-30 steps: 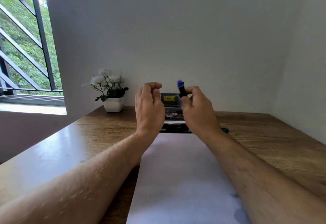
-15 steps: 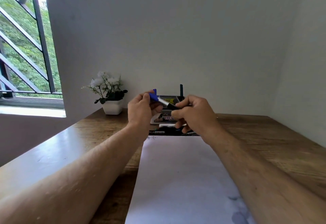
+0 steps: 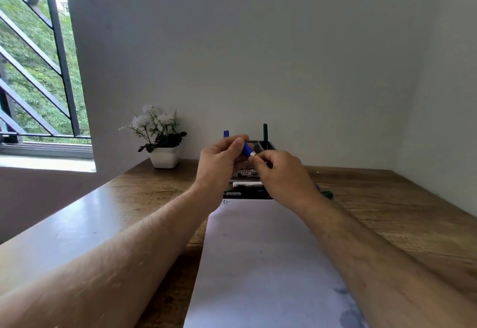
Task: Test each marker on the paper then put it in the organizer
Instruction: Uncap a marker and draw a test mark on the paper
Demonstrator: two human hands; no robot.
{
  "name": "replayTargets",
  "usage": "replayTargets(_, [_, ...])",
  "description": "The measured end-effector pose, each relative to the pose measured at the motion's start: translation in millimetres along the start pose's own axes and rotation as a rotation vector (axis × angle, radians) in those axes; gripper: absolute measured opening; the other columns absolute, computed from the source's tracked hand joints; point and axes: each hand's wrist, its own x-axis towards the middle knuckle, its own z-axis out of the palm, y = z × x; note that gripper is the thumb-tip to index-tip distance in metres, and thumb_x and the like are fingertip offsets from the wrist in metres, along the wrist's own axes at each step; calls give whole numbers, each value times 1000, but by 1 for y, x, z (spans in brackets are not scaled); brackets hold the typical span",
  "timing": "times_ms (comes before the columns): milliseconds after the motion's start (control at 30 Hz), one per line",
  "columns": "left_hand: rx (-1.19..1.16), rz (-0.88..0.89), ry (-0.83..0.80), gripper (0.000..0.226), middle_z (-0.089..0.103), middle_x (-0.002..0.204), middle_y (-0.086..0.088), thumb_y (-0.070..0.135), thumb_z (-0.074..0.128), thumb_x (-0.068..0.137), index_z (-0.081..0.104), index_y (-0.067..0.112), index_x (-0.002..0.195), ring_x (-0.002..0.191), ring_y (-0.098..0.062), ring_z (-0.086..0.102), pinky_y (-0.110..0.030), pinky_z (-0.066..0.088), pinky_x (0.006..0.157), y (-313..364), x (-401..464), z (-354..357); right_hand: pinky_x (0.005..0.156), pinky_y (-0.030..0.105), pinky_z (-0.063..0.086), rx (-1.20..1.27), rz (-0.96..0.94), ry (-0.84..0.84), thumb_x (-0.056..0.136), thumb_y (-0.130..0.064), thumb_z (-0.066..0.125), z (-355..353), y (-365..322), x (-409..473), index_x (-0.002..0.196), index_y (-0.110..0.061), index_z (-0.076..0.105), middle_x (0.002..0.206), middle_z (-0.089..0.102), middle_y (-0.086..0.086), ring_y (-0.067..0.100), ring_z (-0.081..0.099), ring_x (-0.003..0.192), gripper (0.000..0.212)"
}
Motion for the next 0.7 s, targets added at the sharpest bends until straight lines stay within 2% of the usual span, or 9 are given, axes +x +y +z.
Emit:
replayTargets(100, [-19,0,-20,17,74,95,-12,14,58,97,72,9,106,86,-20,72,-29,59,79,1,0,-3,44,14,29,-110,-52,1,101,-44,47,-3,0,-1,112,-22,69,67,60,-10,5,52,52,33])
replayTargets(200, [-37,-10,-20,17,75,95,-11,16,60,96,72,9,105,87,-21,73,-31,60,80,2,1,-3,48,21,32,-170,-87,28,101,-47,46,-5,-1,0,110,-22,67,69,61,-8,8,55,56,35])
replayTargets(400, [-93,1,-44,18,75,99,-13,16,60,96,71,5,105,91,-24,71,-37,57,87,5,4,0,46,25,28,-277,-132,89,100,-51,43,-12,-5,1,88,-23,60,63,55,-6,10,50,53,35])
replayTargets(533, [-131,19,-36,17,74,98,-13,16,60,96,71,5,103,88,-23,71,-32,58,80,7,5,-1,45,27,27,-346,-155,98,101,-53,39,-12,-12,0,80,-25,50,61,51,-5,13,47,53,36])
replayTargets(633, [-187,33,19,16,75,93,-11,16,59,96,71,6,99,83,-19,72,-27,59,72,11,5,-3,44,30,24,-359,-144,126,100,-55,40,-11,-13,1,64,-21,44,57,48,-4,15,44,50,50])
replayTargets(700, [-229,43,81,15,76,90,-10,16,59,96,71,7,99,80,-17,73,-24,59,68,16,7,-8,44,30,30,-311,-138,138,99,-56,40,-12,-9,0,61,-20,48,55,51,-3,15,47,48,54])
